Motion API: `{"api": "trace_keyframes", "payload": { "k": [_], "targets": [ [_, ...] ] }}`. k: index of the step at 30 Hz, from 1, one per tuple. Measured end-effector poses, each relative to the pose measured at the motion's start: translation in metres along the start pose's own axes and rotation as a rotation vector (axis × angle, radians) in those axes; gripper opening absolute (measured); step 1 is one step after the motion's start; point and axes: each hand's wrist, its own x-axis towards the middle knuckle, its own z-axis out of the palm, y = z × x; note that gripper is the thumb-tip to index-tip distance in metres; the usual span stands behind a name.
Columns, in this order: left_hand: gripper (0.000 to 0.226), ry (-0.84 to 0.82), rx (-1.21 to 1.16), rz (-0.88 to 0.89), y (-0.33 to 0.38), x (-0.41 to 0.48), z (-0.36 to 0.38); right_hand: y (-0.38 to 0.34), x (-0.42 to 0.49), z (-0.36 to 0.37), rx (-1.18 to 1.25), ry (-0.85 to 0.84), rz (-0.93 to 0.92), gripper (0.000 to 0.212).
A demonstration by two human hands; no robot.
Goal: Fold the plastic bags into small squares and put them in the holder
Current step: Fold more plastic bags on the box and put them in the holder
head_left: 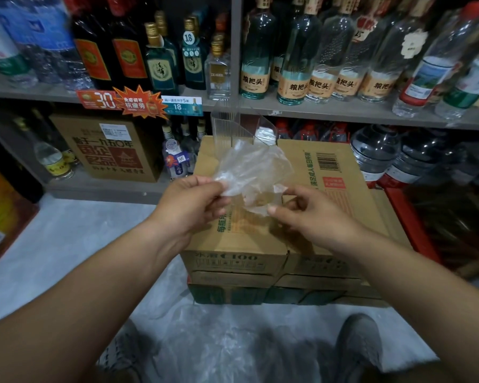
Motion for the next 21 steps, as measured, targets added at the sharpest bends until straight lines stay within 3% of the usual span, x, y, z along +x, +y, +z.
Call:
{"api": "trace_keyframes", "payload": {
  "k": [2, 6, 9, 12, 14, 17, 21],
  "targets": [
    [0.011, -0.006, -0.040, -0.018, 0.000, 0.000, 0.000, 0.002, 0.003, 0.004, -0.103, 0.026, -0.048, 0.040],
    [0.010, 0.014, -0.012, -0.010, 0.000, 0.004, -0.009, 0.008, 0.007, 0.003, -0.174, -0.030, -0.123, 0.008],
    [0.010, 0.069, 0.030, 0.013, -0.002, 0.008, -0.020, 0.014, 0.009, -0.008, -0.091, -0.063, -0.089, 0.005],
    [0.011, 0.082, 0.062, 0.021, -0.005, 0.010, -0.024, 0.017, 0.009, -0.014, 0.270, -0.131, -0.006, 0.035],
    [0.011, 0.075, 0.059, 0.007, -0.008, 0.010, -0.024, 0.017, 0.009, -0.012, 0.375, -0.199, 0.066, 0.055],
    [0.010, 0.079, 0.045, -0.015, -0.010, 0.008, -0.023, 0.017, 0.009, 0.000, 0.219, -0.227, 0.050, 0.058],
    [0.010, 0.066, 0.018, -0.018, -0.012, 0.007, -0.020, 0.015, 0.010, 0.015, 0.104, -0.133, -0.015, 0.052]
  ]
}}
